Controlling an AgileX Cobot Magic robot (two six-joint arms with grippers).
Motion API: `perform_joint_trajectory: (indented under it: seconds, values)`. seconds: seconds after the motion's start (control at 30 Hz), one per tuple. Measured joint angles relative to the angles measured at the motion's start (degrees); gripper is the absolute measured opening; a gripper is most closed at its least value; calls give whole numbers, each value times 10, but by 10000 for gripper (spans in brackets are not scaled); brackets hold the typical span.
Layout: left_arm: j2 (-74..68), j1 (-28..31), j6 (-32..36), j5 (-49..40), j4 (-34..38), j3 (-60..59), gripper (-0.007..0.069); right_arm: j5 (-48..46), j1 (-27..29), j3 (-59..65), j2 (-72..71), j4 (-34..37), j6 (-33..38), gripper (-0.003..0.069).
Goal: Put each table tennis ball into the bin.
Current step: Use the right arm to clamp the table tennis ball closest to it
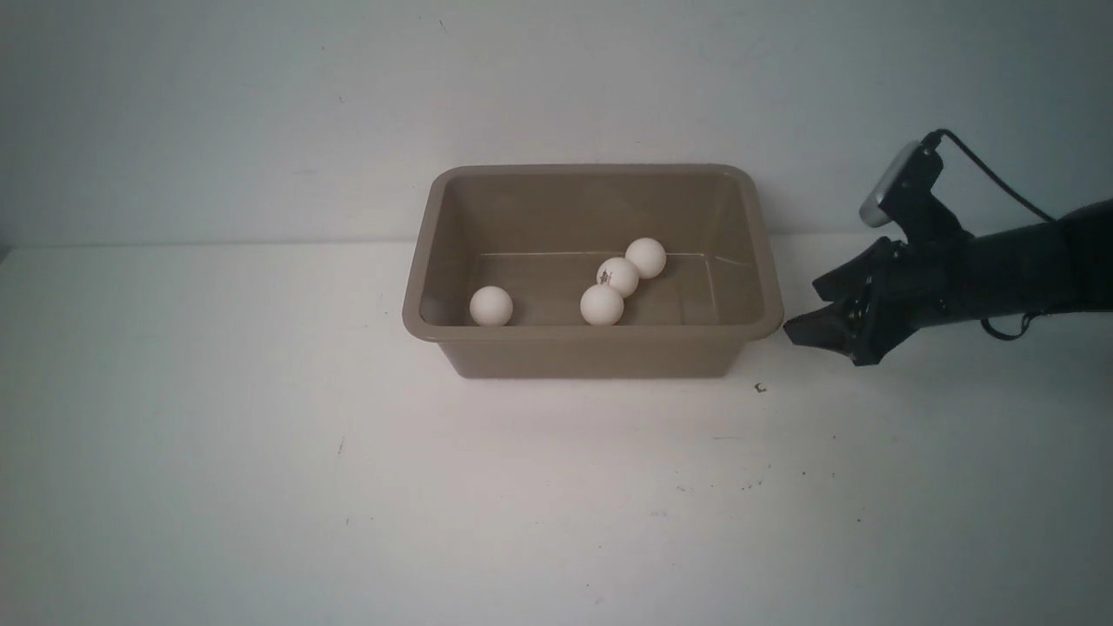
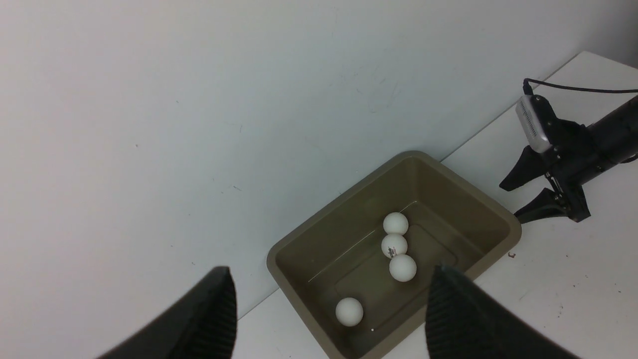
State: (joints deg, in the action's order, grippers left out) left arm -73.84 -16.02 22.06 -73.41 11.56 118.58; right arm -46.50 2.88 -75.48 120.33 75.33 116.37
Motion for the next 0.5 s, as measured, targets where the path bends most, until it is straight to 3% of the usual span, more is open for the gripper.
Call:
perform_joint_trajectory:
  seconds: [0.5]
  values:
    - [-4, 0, -8, -1, 1, 0, 457, 33, -8, 0, 31, 85, 96, 482]
